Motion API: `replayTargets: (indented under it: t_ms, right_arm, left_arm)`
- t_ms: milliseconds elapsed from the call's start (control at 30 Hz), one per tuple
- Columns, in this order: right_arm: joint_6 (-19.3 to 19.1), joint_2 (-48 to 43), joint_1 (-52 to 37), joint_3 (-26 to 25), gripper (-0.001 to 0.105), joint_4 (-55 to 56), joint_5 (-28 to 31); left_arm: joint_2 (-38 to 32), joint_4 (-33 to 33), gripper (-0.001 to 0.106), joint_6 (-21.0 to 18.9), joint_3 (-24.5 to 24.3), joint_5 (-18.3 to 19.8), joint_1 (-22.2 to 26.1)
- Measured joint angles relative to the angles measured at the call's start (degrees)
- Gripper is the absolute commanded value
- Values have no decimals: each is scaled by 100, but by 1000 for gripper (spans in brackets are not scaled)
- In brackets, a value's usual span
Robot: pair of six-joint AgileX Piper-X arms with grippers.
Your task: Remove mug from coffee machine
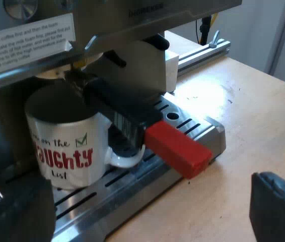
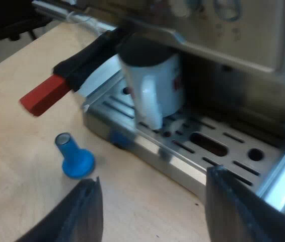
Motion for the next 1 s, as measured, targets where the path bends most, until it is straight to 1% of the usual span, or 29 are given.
replayTargets:
  t_ms: [133, 233, 367, 500, 567, 600, 633, 733, 767, 933, 967, 1000]
  right_arm:
    - [0, 29, 240, 372, 49, -610, 0]
    - [0, 43, 410, 692, 49, -1143, 45]
    - [0, 43, 505, 1024, 49, -1662, 256]
    - [0, 43, 586, 1225, 49, -1954, 398]
    - [-9, 82, 763, 1475, 49, -2369, 491]
    - [-9, 99, 830, 1523, 49, -2493, 496]
    - [-9, 131, 958, 1649, 49, -2691, 583]
    - [-9, 252, 1150, 1783, 49, -2891, 735]
    - [-9, 453, 1351, 1887, 49, -3131, 1058]
    - [-9, 834, 1597, 1993, 49, -3485, 1439]
    - [-9, 1032, 1672, 2036, 53, -3655, 1562]
    - [-9, 1203, 1735, 2076, 55, -3965, 1624]
  left_arm:
    - [11, -33, 80, 0, 295, -23, 0]
    - [11, -82, 80, 0, 419, -22, 0]
    - [11, -103, 80, 0, 422, -22, 0]
    - [11, -120, 80, 0, 422, -22, 0]
    - [11, -120, 80, 0, 422, -22, 0]
    - [11, -120, 80, 0, 422, -22, 0]
    - [11, -120, 80, 0, 422, -22, 0]
    - [11, -120, 80, 0, 422, -22, 0]
    - [11, -120, 80, 0, 422, -22, 0]
    - [11, -120, 80, 0, 422, -22, 0]
    - [11, -120, 80, 0, 422, -22, 0]
    - [11, -145, 80, 0, 454, -22, 0]
